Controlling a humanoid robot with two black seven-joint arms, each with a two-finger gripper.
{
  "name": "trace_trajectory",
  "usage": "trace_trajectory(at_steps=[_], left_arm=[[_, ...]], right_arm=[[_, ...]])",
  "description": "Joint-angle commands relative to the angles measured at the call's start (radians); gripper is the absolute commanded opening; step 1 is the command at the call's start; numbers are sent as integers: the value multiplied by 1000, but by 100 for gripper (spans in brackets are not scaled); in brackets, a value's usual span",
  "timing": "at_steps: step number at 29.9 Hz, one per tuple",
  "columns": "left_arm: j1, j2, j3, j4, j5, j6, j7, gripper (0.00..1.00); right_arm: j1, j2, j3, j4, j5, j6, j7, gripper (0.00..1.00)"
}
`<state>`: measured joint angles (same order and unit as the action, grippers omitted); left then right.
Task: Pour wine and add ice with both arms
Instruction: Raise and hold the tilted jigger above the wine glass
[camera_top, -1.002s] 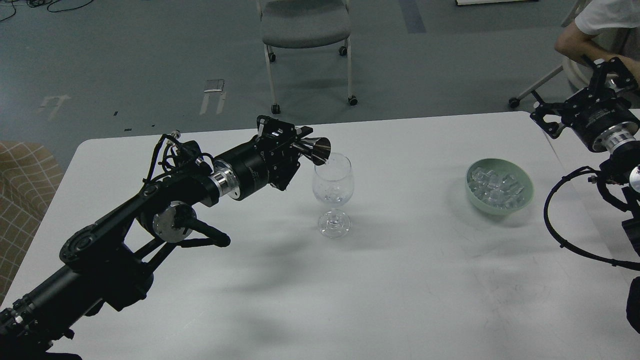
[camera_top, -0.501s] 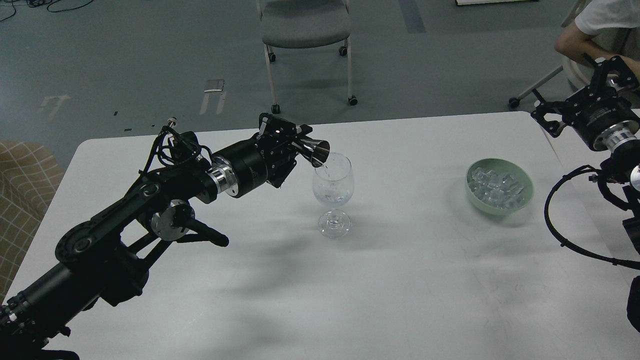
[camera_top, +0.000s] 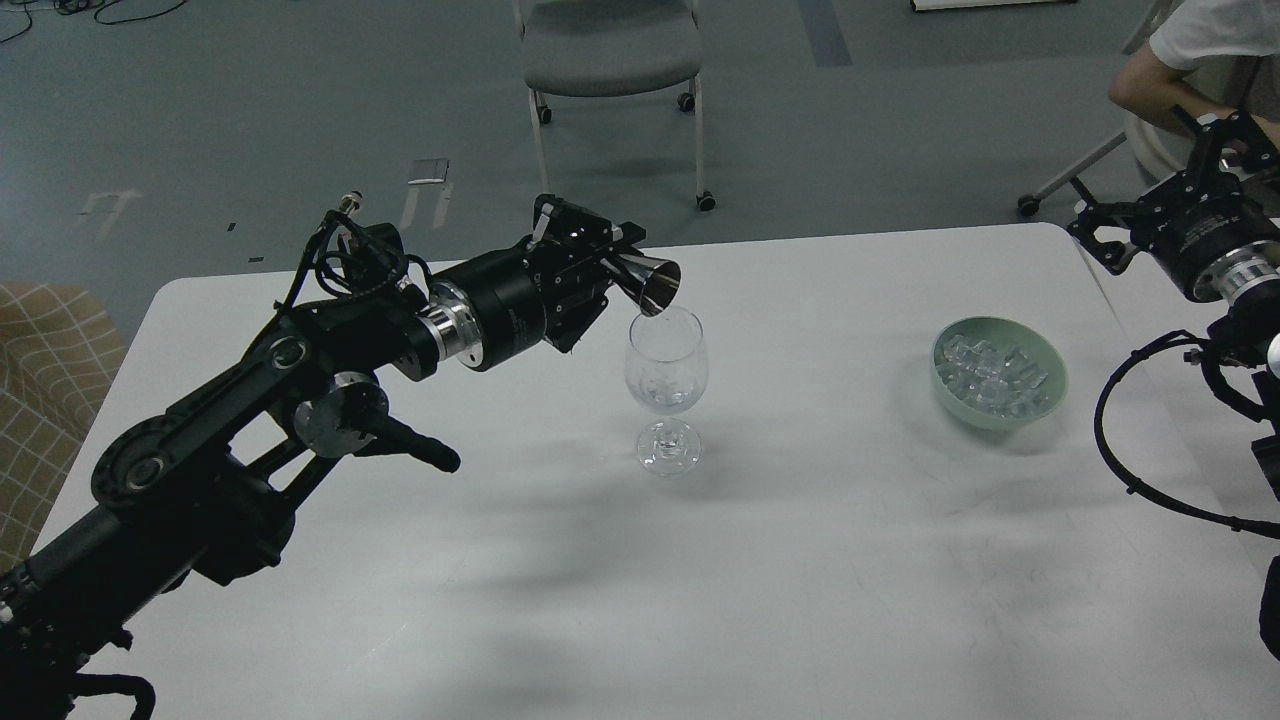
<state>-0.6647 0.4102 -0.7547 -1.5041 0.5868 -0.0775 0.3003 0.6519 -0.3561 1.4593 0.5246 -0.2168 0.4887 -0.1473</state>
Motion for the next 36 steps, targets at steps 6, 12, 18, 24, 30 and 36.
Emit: trace_trajectory(at_steps=[6, 12, 18, 24, 30, 36], left_arm=[[-6, 9, 9, 22, 65, 4, 2, 0], [-10, 6, 3, 24, 198, 1, 0, 0], [-23, 5, 3, 13, 228, 1, 28, 0], [-38, 15, 1, -1, 229, 1, 56, 0], [-69, 15, 3, -16, 287, 2, 82, 0], [-73, 15, 1, -45, 317, 2, 103, 0]], right_arm=[[2, -12, 1, 0, 0, 0, 0, 100], [0, -11, 3, 6, 0, 0, 0, 100], [5, -11, 4, 9, 2, 0, 0, 100], [2, -12, 4, 35, 4, 0, -2, 100], [-2, -21, 6, 34, 5, 0, -1, 100], [-3, -26, 6, 34, 5, 0, -2, 100]])
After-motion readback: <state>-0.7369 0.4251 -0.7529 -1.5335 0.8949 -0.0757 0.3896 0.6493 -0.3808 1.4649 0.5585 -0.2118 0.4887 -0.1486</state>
